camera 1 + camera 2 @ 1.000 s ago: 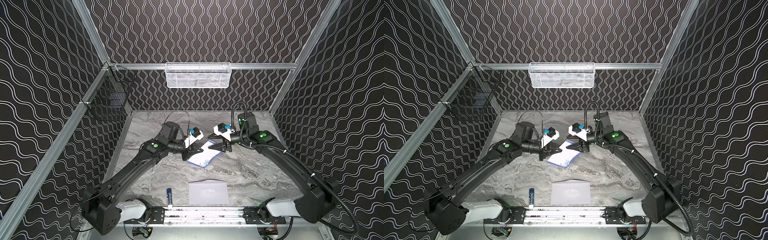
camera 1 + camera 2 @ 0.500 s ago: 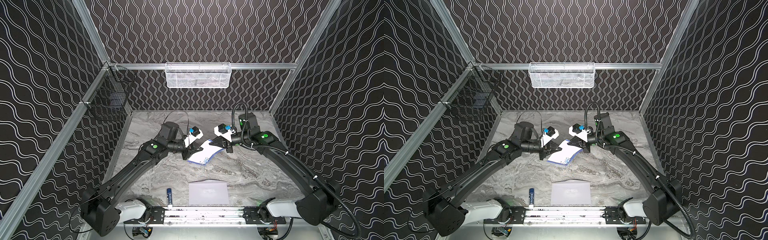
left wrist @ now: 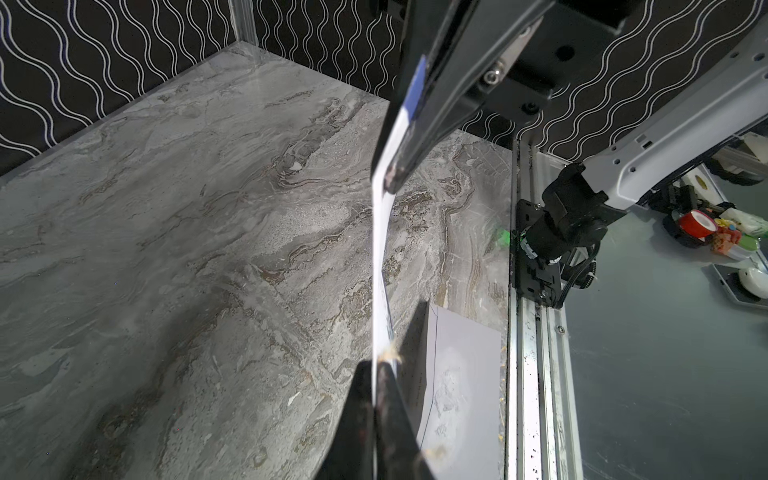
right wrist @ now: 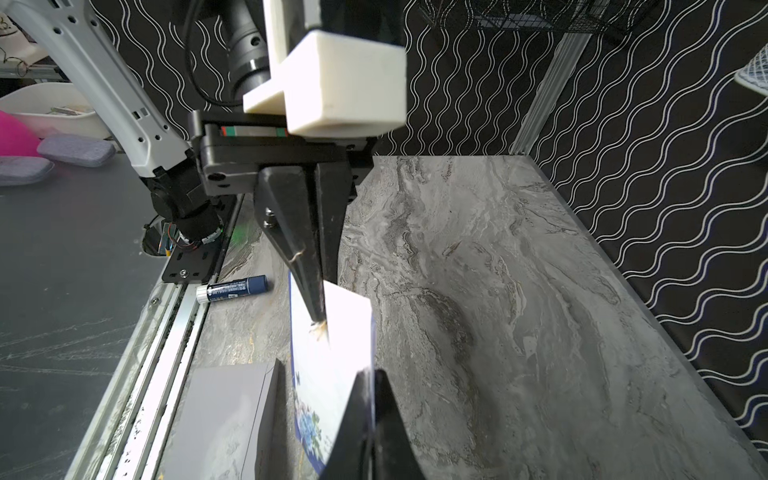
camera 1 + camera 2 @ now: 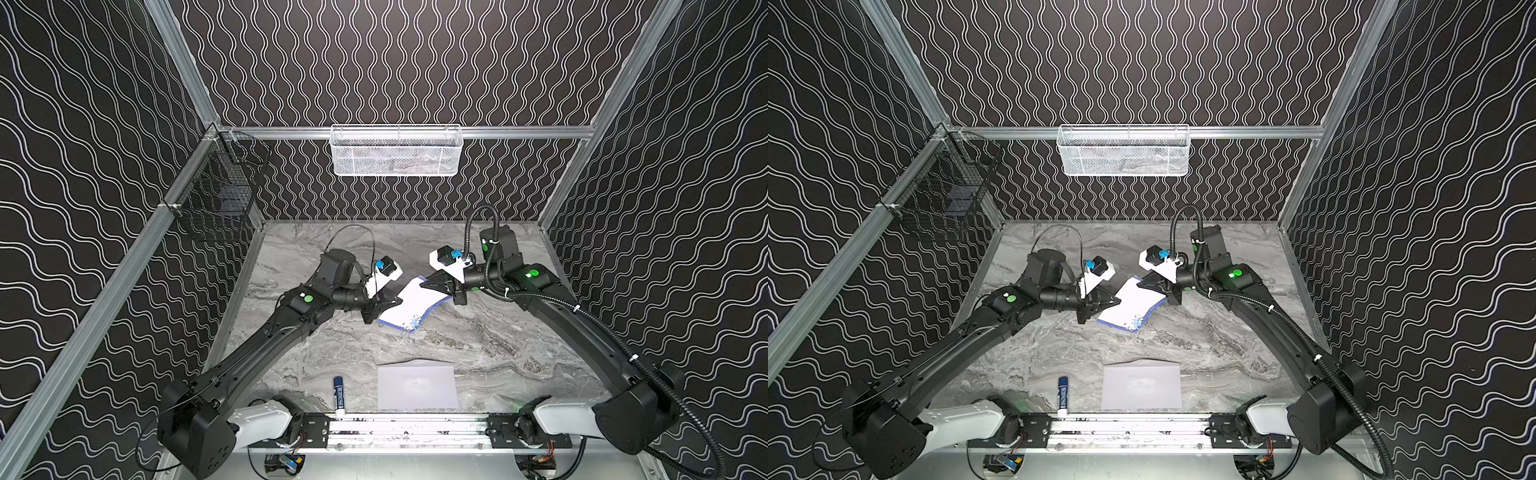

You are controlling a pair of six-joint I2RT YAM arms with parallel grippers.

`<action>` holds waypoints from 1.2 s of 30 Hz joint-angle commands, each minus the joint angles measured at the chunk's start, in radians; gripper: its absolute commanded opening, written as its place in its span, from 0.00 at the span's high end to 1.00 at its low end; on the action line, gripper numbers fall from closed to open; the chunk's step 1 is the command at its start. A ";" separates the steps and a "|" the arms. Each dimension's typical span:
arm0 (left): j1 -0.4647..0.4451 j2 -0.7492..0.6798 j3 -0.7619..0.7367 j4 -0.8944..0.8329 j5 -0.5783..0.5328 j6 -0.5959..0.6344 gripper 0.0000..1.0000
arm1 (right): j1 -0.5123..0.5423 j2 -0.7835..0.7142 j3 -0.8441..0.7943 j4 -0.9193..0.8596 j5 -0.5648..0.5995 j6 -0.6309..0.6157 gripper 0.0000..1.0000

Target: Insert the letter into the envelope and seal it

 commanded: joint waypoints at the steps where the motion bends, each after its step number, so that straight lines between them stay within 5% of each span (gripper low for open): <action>1: 0.009 -0.013 -0.011 0.019 -0.015 -0.014 0.94 | -0.006 -0.005 -0.003 0.018 0.020 0.000 1.00; 17: 0.026 -0.026 -0.034 0.039 -0.043 -0.030 1.00 | -0.006 -0.010 -0.002 0.041 -0.009 0.022 0.99; 19: 0.026 -0.029 -0.029 0.039 -0.048 -0.023 1.00 | -0.005 -0.013 0.006 0.034 -0.017 0.022 0.84; 21: 0.026 -0.034 -0.029 0.038 -0.049 0.001 1.00 | -0.006 -0.021 0.012 0.030 -0.033 0.020 0.59; 30: 0.014 -0.062 -0.018 0.043 0.000 0.111 1.00 | -0.004 -0.048 -0.045 0.105 -0.027 -0.037 0.09; 33: 0.006 -0.063 -0.013 0.038 0.004 0.129 1.00 | 0.001 -0.012 -0.005 0.087 -0.028 -0.044 0.09; 36: 0.005 -0.052 -0.002 0.029 0.007 0.133 1.00 | 0.016 0.037 0.070 -0.012 -0.043 -0.079 0.33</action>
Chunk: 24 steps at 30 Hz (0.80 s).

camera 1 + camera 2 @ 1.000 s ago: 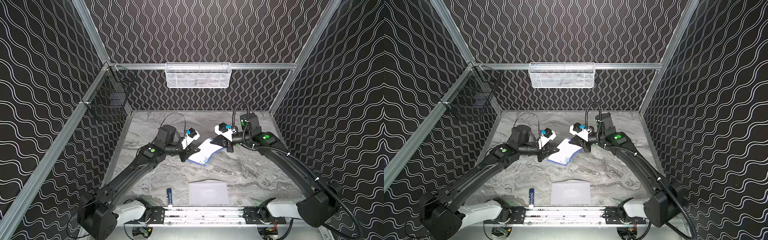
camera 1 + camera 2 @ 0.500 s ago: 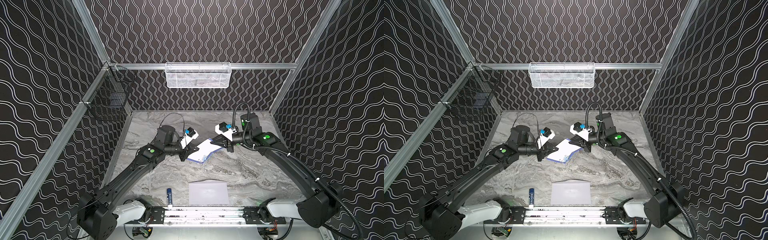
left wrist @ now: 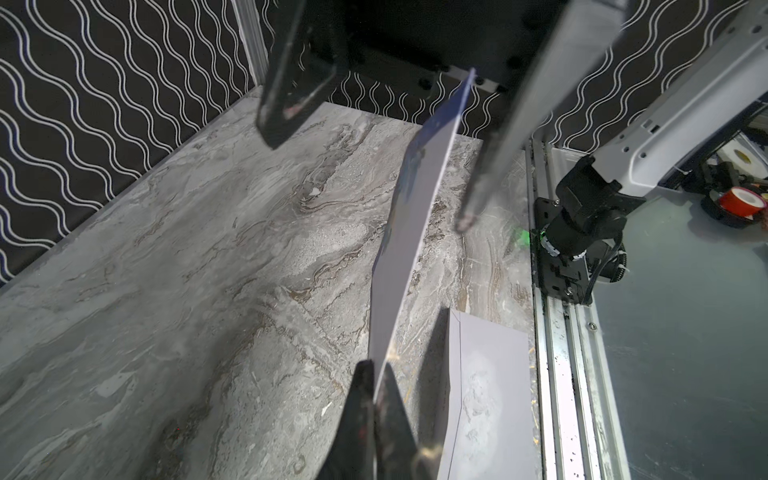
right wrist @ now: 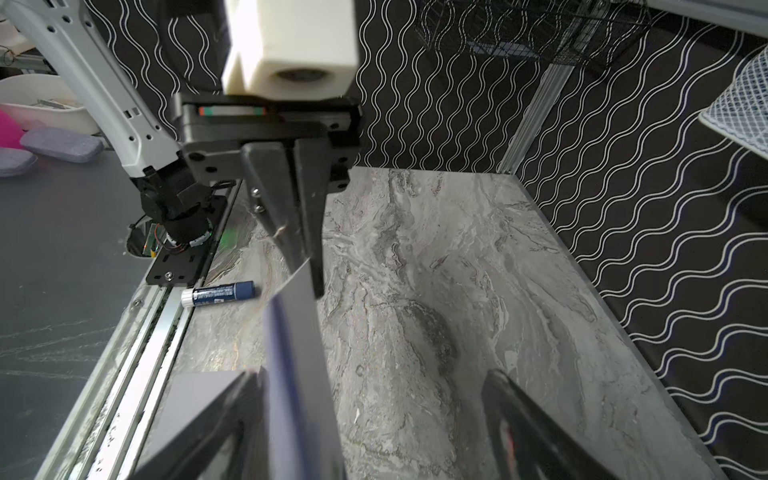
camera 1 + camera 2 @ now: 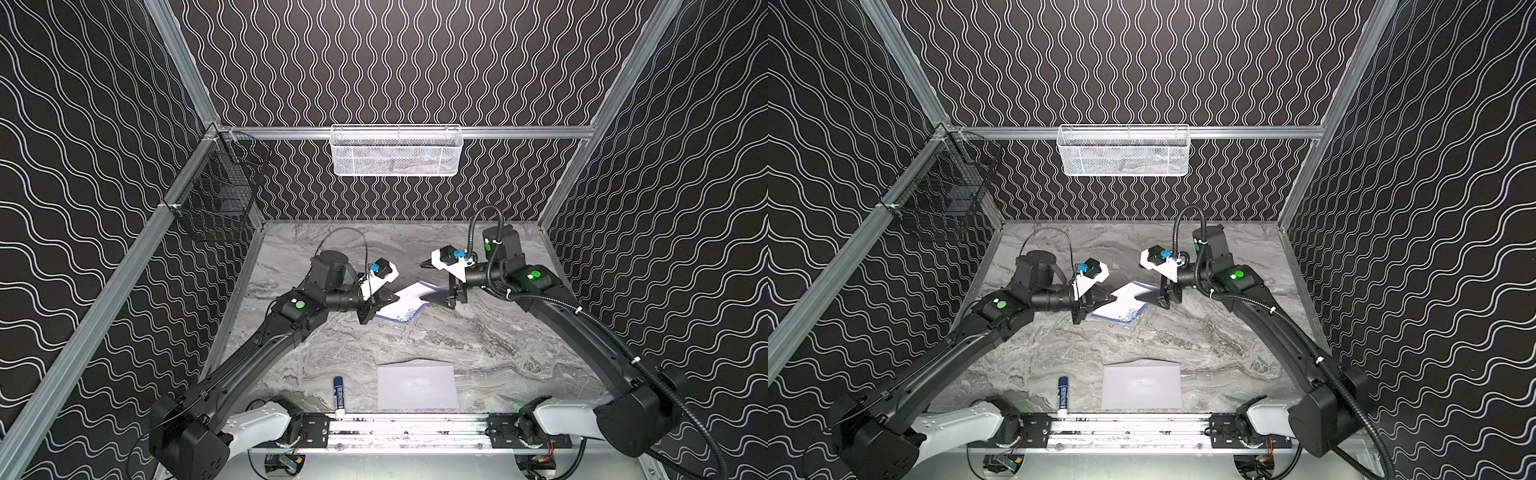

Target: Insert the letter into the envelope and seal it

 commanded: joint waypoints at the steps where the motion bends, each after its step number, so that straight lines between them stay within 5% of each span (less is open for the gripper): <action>1: 0.000 0.012 0.016 0.005 0.017 0.032 1.00 | 0.012 0.038 0.067 -0.082 -0.038 -0.059 0.44; 6: 0.000 0.013 0.025 0.007 0.005 0.026 1.00 | 0.015 0.044 0.087 -0.127 -0.043 -0.063 0.99; 9: -0.002 0.017 0.034 0.001 -0.024 0.014 1.00 | 0.015 0.015 0.057 -0.082 -0.032 -0.038 1.00; 15: 0.000 0.009 0.018 -0.001 -0.057 -0.039 0.73 | 0.015 -0.007 0.050 -0.059 0.013 -0.010 1.00; 24: 0.000 -0.008 -0.040 0.034 -0.049 -0.075 0.77 | 0.014 -0.013 0.053 -0.062 0.024 0.000 1.00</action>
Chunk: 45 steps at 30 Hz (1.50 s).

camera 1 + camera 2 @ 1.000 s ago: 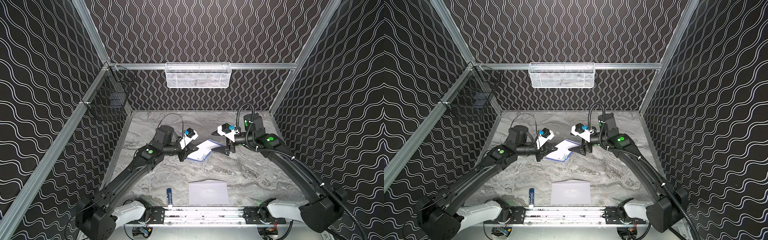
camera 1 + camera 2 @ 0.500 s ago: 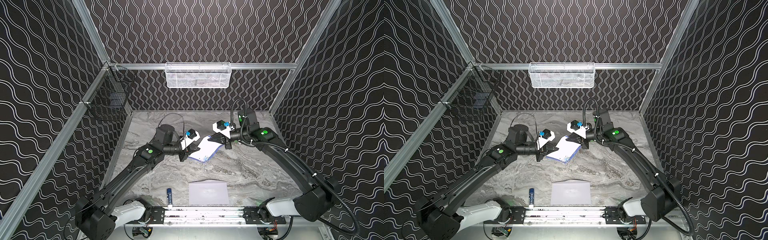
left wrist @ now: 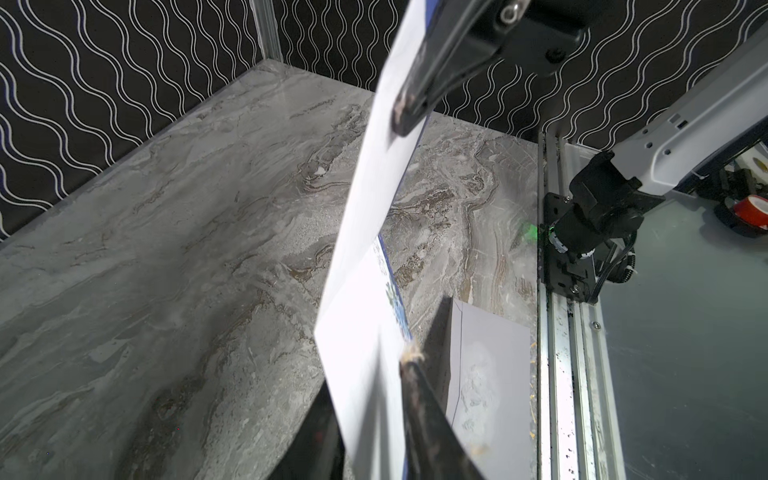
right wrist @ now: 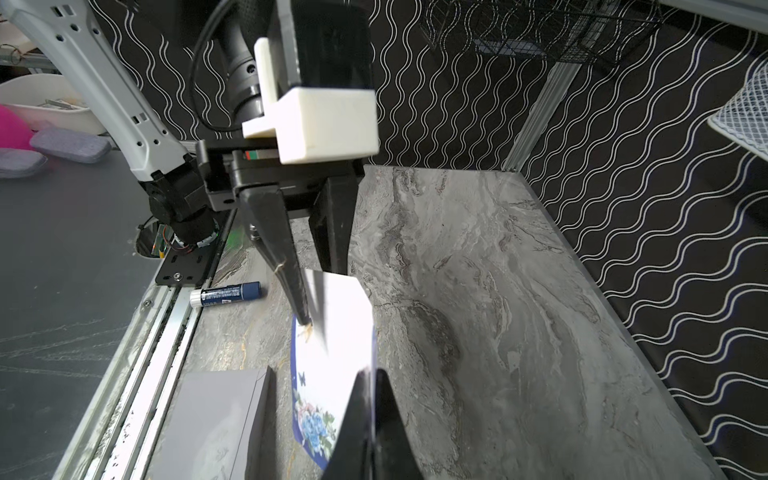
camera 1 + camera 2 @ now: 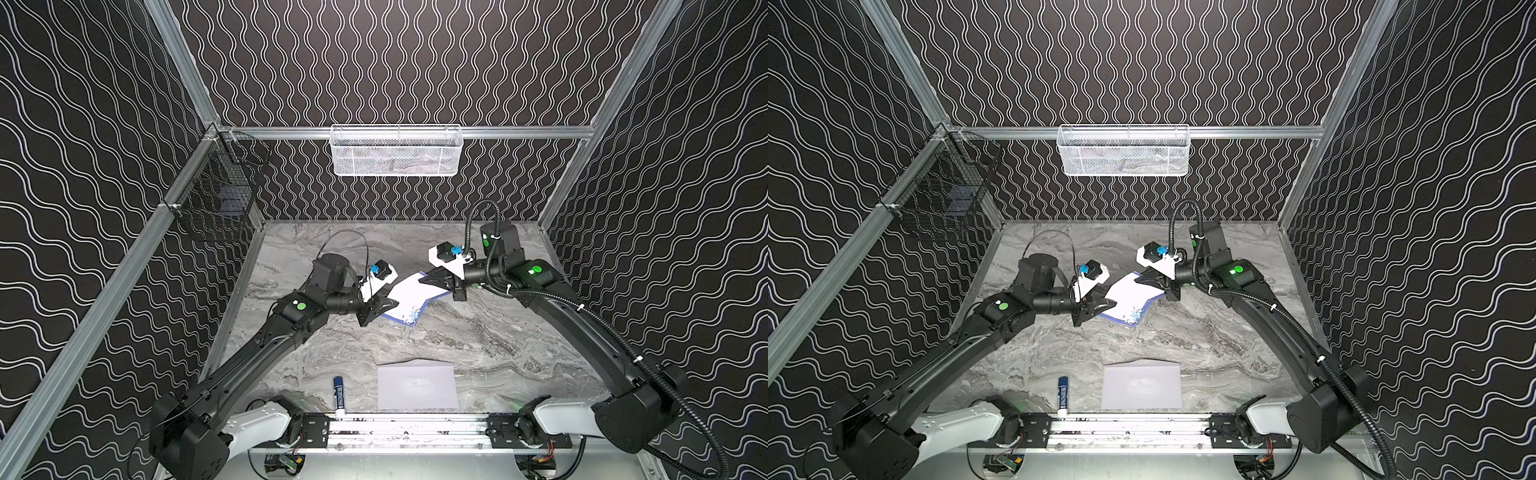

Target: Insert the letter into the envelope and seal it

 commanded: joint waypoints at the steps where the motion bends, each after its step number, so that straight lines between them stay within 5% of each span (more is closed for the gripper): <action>1: 0.000 -0.004 -0.006 0.036 -0.008 -0.025 0.79 | 0.000 -0.009 0.003 0.013 0.002 -0.003 1.00; 6: 0.002 0.002 0.000 0.036 -0.051 -0.037 1.00 | 0.001 -0.020 -0.012 0.024 0.000 0.006 1.00; 10: 0.002 0.019 0.019 0.031 -0.051 -0.031 1.00 | 0.001 -0.023 -0.012 0.026 0.000 0.018 1.00; 13: 0.004 0.022 0.025 0.030 -0.052 -0.014 1.00 | 0.001 -0.031 0.002 0.012 -0.008 0.021 0.61; 20: 0.004 -0.004 0.028 0.017 -0.038 0.059 1.00 | -0.054 -0.112 0.038 0.039 0.009 0.047 0.34; 26: 0.004 -0.022 0.032 0.023 -0.020 0.104 1.00 | -0.164 -0.079 0.074 0.066 -0.055 0.092 0.32; 45: 0.003 -0.039 0.064 0.064 0.069 0.137 1.00 | -0.058 0.010 0.025 -0.068 -0.149 0.018 0.36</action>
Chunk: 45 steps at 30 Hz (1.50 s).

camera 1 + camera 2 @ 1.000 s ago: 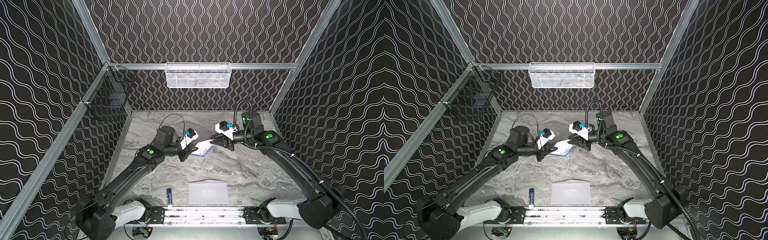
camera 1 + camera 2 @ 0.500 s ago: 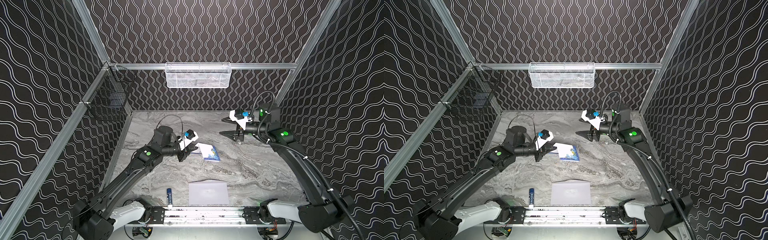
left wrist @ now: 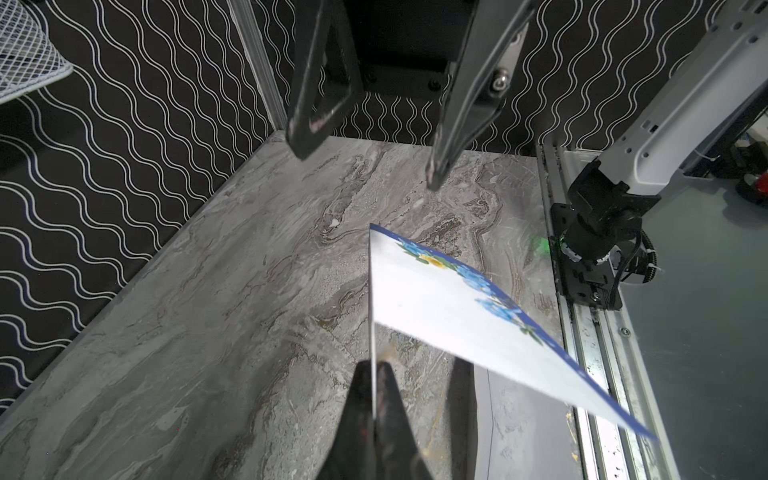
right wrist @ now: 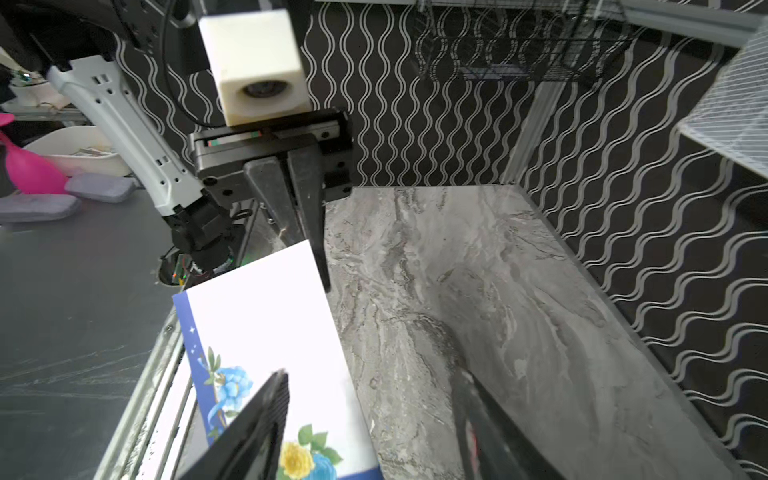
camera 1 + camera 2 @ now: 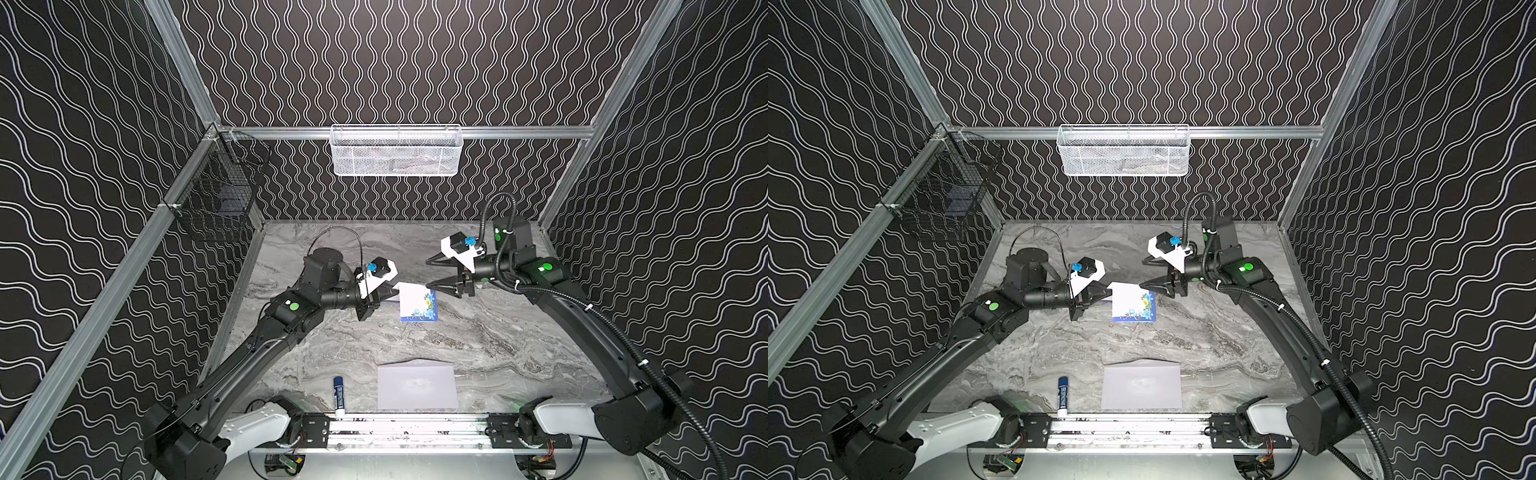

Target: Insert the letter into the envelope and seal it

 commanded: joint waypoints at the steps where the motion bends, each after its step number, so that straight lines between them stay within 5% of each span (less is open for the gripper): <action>1: -0.001 -0.007 0.005 0.029 0.038 0.023 1.00 | 0.005 0.016 0.010 -0.058 -0.037 -0.043 0.37; 16: 0.000 -0.027 -0.004 0.028 0.047 0.031 1.00 | 0.094 0.073 0.056 -0.162 -0.036 -0.113 0.72; 21: 0.000 -0.030 -0.008 0.035 0.043 0.027 1.00 | 0.094 0.067 0.058 -0.167 -0.023 -0.112 0.99; 25: 0.000 -0.035 -0.010 0.021 0.023 0.020 1.00 | 0.094 0.073 0.067 -0.184 -0.010 -0.122 1.00; 30: 0.009 -0.114 -0.054 0.005 -0.032 -0.039 0.69 | 0.092 0.078 0.064 -0.198 0.006 -0.142 1.00; 35: 0.100 -0.228 -0.128 0.101 0.122 -0.166 0.41 | 0.091 0.081 0.072 -0.205 -0.005 -0.154 1.00; 45: 0.114 -0.145 -0.082 0.190 0.197 -0.133 0.37 | 0.092 0.066 0.078 -0.204 -0.030 -0.154 1.00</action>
